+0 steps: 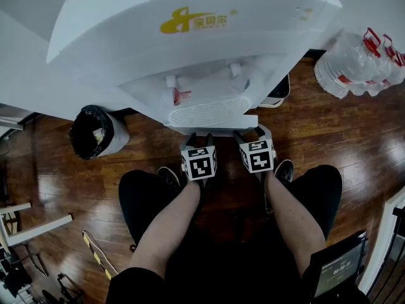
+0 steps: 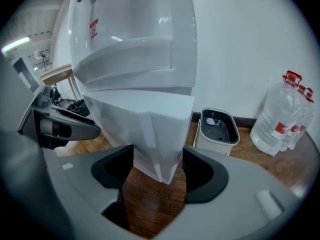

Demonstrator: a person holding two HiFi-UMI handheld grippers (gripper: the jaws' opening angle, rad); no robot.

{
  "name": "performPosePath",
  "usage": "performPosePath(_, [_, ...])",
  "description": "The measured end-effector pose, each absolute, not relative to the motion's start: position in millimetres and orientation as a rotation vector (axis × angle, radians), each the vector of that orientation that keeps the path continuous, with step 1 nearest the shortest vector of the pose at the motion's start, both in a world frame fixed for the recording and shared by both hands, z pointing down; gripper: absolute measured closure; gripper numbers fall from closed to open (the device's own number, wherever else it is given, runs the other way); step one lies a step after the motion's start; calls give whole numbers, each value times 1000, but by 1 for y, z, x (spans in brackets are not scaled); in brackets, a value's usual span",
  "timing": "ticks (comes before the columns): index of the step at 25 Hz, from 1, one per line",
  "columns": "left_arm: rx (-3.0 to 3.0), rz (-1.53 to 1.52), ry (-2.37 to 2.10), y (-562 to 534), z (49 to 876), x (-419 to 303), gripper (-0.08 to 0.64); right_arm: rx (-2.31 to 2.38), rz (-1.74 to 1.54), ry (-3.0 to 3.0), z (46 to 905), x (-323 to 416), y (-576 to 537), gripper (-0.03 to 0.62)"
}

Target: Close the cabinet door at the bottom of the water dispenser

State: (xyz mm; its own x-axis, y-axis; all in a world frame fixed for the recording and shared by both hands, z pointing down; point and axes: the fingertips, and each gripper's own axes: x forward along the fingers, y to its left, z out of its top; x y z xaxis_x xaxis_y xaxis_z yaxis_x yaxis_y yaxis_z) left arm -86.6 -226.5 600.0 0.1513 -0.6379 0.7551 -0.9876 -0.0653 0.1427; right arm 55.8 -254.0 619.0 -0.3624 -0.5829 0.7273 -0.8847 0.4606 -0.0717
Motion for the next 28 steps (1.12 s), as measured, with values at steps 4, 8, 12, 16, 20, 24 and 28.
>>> performPosePath(4, [1796, 659, -1560, -234, 597, -80, 339, 1220, 611, -2082, 619, 56, -255, 282])
performPosePath(8, [1812, 673, -1556, -236, 600, -79, 339, 1235, 619, -2083, 611, 54, -259, 284])
performPosePath(12, [1779, 643, -1586, -240, 597, -84, 339, 1226, 610, -2077, 613, 55, -261, 284])
performPosePath(16, [1766, 623, -1602, -244, 598, -86, 351, 1220, 595, -2073, 615, 56, -265, 284])
performPosePath(20, [1762, 619, -1602, -247, 598, -85, 351, 1221, 583, -2075, 613, 56, -271, 285])
performPosePath(24, [1767, 630, -1598, -249, 599, -85, 359, 1217, 574, -2082, 613, 55, -275, 287])
performPosePath(28, [1748, 632, -1591, -248, 599, -85, 362, 1208, 569, -2077, 615, 56, -278, 287])
